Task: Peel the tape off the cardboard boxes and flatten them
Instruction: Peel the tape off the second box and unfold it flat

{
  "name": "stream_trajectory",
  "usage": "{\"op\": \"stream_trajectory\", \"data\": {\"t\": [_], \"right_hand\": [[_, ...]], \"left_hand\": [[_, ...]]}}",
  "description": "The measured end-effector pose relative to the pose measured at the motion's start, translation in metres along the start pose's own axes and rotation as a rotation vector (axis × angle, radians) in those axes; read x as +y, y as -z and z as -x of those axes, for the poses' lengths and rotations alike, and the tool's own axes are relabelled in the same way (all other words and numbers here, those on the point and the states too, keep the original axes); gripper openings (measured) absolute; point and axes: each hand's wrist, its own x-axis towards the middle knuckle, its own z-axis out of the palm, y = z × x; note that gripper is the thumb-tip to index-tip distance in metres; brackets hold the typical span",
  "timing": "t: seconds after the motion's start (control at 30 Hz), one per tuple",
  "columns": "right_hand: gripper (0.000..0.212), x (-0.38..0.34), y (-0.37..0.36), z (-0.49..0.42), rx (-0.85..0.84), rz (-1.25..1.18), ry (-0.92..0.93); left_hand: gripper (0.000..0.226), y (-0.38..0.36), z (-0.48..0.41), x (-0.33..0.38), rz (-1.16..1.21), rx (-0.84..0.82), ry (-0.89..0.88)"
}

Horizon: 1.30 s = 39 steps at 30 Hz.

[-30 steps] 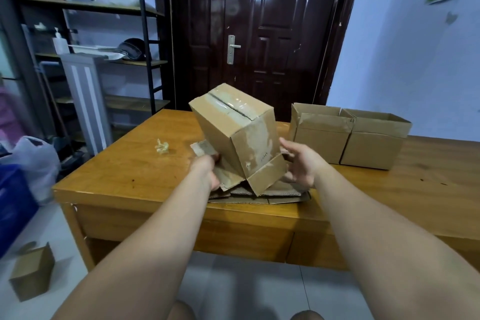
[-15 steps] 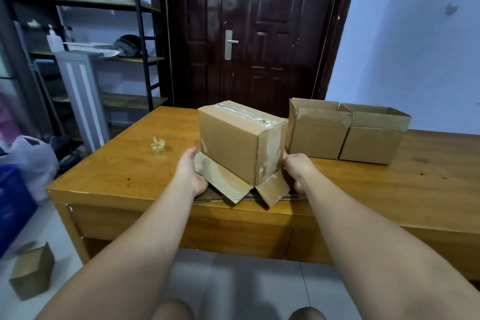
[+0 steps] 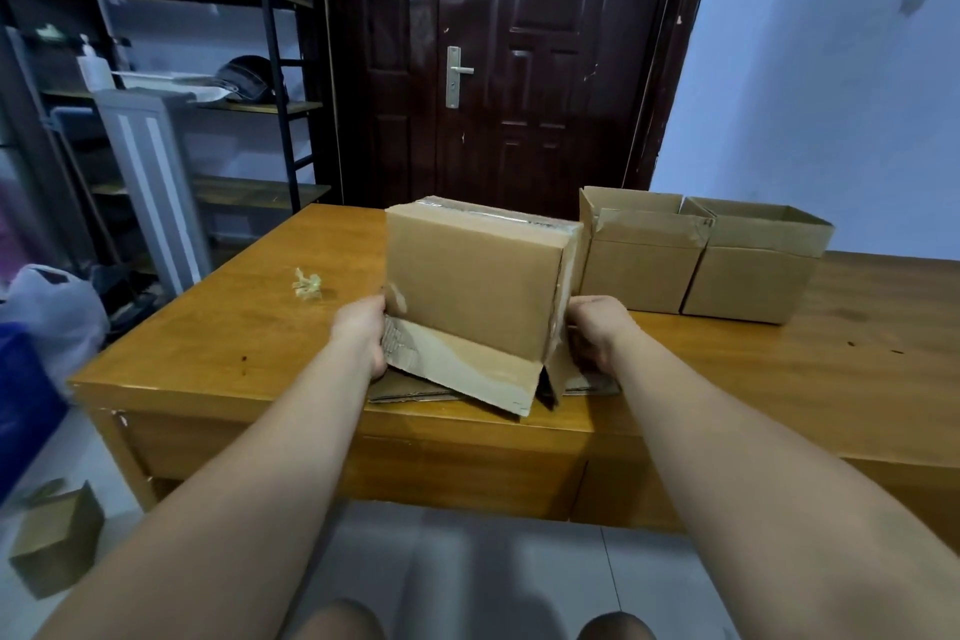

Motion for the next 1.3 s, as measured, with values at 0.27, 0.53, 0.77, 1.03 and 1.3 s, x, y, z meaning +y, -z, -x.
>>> {"op": "stream_trajectory", "data": {"t": [0.27, 0.53, 0.77, 1.03, 1.3], "right_hand": [[0.052, -0.055, -0.002, 0.022, 0.08, -0.328, 0.269], [0.039, -0.081, 0.007, 0.04, 0.005, 0.299, 0.199], [0.037, -0.074, -0.009, 0.036, 0.025, 0.423, 0.33], [0.056, -0.065, -0.008, 0.027, 0.119, 0.335, 0.268], [0.053, -0.063, -0.011, 0.024, 0.164, 0.41, 0.306]], "left_hand": [[0.04, -0.012, 0.004, -0.023, -0.321, 0.268, -0.412], [0.034, -0.011, 0.023, -0.019, -0.579, 0.368, -0.436], [0.029, -0.019, 0.053, 0.016, -0.308, 0.069, -0.504], [0.037, -0.038, 0.055, 0.046, -0.482, 0.016, -0.415], [0.043, -0.024, 0.046, 0.059, -0.381, -0.035, -0.246]]}}
